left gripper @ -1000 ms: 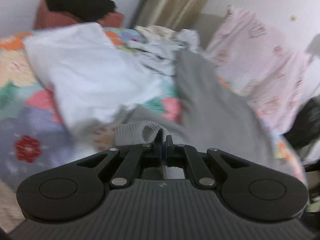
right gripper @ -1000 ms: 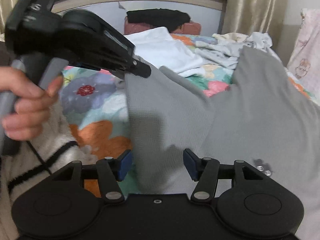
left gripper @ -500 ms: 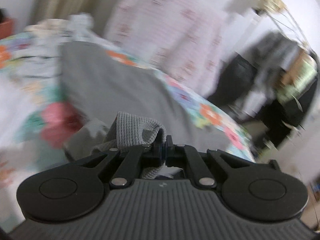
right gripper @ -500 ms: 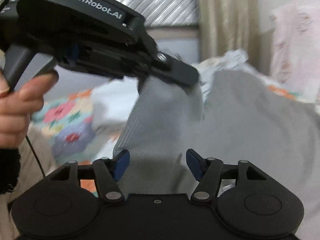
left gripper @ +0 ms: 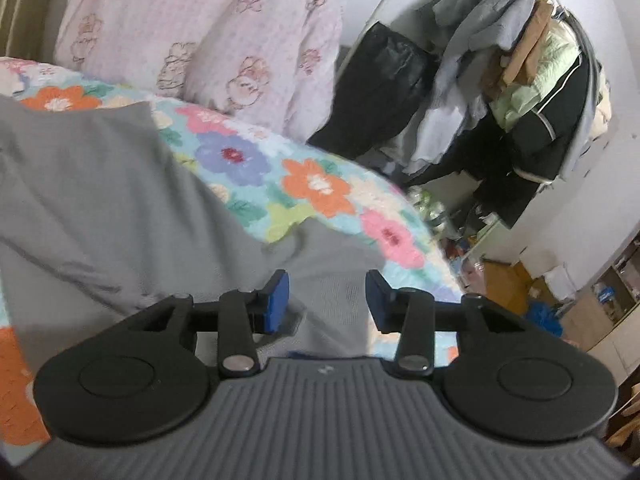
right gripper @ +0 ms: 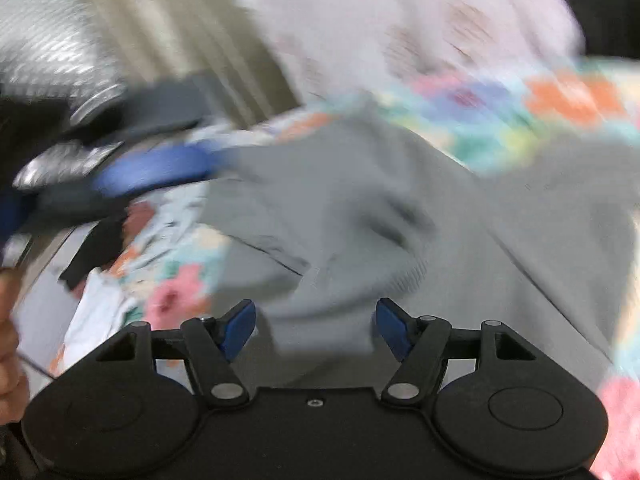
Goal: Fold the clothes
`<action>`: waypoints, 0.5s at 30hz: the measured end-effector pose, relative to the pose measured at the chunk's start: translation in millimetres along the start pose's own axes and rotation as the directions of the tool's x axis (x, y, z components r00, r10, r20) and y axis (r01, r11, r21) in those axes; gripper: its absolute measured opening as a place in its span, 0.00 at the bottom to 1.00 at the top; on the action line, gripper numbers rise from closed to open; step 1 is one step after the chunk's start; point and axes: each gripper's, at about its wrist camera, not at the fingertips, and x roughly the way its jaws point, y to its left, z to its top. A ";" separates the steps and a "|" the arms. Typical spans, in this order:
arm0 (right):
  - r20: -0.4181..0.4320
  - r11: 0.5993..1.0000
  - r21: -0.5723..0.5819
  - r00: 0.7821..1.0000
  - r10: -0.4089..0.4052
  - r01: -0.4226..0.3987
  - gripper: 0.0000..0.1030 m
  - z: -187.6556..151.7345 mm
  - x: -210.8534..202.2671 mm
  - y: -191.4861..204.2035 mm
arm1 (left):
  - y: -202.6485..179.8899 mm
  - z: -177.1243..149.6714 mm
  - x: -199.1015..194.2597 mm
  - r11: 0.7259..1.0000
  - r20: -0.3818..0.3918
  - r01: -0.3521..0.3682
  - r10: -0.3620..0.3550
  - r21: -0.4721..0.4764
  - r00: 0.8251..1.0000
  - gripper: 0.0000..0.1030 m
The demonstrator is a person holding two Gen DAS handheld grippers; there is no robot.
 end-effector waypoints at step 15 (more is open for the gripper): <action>-0.305 0.991 -0.132 0.952 -0.004 -0.038 0.70 64.3 13.7 -1.0 | 69.5 -111.3 -46.1 0.966 -0.173 -0.243 0.256 0.094 0.951 0.46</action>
